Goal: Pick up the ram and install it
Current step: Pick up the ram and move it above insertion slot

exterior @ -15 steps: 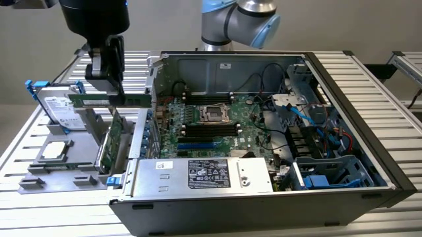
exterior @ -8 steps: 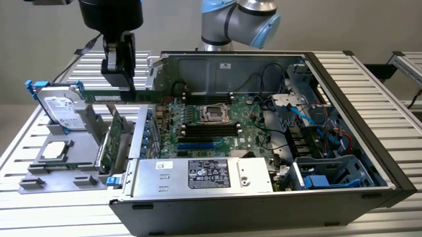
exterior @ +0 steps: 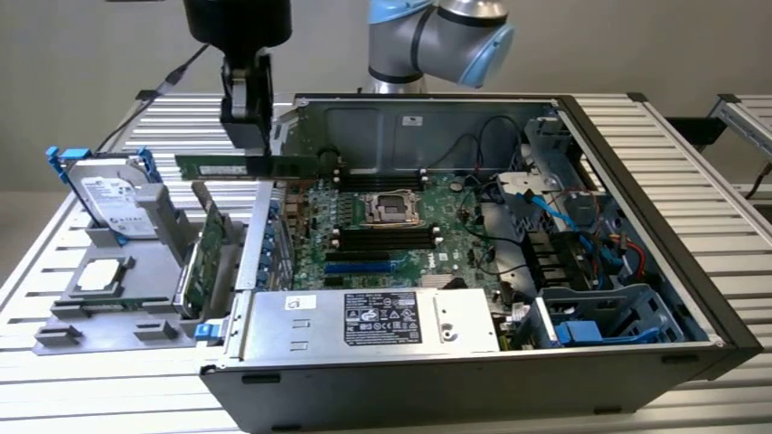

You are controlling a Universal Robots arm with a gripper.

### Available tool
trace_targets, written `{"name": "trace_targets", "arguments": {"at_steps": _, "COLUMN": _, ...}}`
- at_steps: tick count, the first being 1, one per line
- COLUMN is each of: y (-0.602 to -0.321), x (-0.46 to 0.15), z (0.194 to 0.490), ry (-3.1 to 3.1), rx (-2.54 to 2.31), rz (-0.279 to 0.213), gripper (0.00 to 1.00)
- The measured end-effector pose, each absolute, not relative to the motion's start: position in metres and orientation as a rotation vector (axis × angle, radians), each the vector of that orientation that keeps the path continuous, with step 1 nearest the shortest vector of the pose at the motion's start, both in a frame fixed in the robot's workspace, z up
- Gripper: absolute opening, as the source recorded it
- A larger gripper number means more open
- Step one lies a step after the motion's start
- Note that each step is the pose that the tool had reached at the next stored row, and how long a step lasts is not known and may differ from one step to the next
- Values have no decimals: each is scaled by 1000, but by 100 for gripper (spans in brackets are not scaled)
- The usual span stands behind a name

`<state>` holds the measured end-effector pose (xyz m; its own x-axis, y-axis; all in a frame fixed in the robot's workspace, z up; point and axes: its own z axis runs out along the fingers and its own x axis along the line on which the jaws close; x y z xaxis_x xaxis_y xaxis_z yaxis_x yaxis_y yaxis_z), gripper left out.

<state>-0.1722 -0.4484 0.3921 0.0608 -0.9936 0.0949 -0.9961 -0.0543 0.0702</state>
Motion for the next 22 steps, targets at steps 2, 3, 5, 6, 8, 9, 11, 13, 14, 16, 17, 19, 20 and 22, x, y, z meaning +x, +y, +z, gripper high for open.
{"name": "trace_targets", "arguments": {"at_steps": 2, "y": -446, "x": -166, "z": 392, "ry": -2076, "rx": 2200, "rz": 32, "gripper": 14}}
{"name": "trace_targets", "arguments": {"at_steps": 3, "y": -445, "x": -163, "z": 392, "ry": -2076, "rx": 2200, "rz": 31, "gripper": 14}}
{"name": "trace_targets", "arguments": {"at_steps": 5, "y": -443, "x": -157, "z": 392, "ry": -2077, "rx": 2201, "rz": 30, "gripper": 14}}
{"name": "trace_targets", "arguments": {"at_steps": 6, "y": -442, "x": -154, "z": 392, "ry": -2078, "rx": 2202, "rz": 28, "gripper": 14}}
{"name": "trace_targets", "arguments": {"at_steps": 8, "y": -441, "x": -147, "z": 392, "ry": -2081, "rx": 2206, "rz": 20, "gripper": 14}}
{"name": "trace_targets", "arguments": {"at_steps": 9, "y": -441, "x": -144, "z": 392, "ry": -2084, "rx": 2209, "rz": 15, "gripper": 14}}
{"name": "trace_targets", "arguments": {"at_steps": 11, "y": -440, "x": -138, "z": 392, "ry": -2090, "rx": 2216, "rz": 1, "gripper": 14}}
{"name": "trace_targets", "arguments": {"at_steps": 13, "y": -439, "x": -132, "z": 392, "ry": -2096, "rx": 2224, "rz": -13, "gripper": 14}}
{"name": "trace_targets", "arguments": {"at_steps": 14, "y": -439, "x": -129, "z": 392, "ry": -2099, "rx": 2227, "rz": -18, "gripper": 14}}
{"name": "trace_targets", "arguments": {"at_steps": 16, "y": -438, "x": -123, "z": 392, "ry": -2103, "rx": 2232, "rz": -28, "gripper": 14}}
{"name": "trace_targets", "arguments": {"at_steps": 17, "y": -437, "x": -120, "z": 392, "ry": -2104, "rx": 2234, "rz": -31, "gripper": 14}}
{"name": "trace_targets", "arguments": {"at_steps": 19, "y": -435, "x": -113, "z": 392, "ry": -2106, "rx": 2236, "rz": -36, "gripper": 14}}
{"name": "trace_targets", "arguments": {"at_steps": 20, "y": -434, "x": -109, "z": 392, "ry": -2107, "rx": 2237, "rz": -38, "gripper": 14}}
{"name": "trace_targets", "arguments": {"at_steps": 22, "y": -432, "x": -103, "z": 392, "ry": -2108, "rx": 2238, "rz": -40, "gripper": 14}}
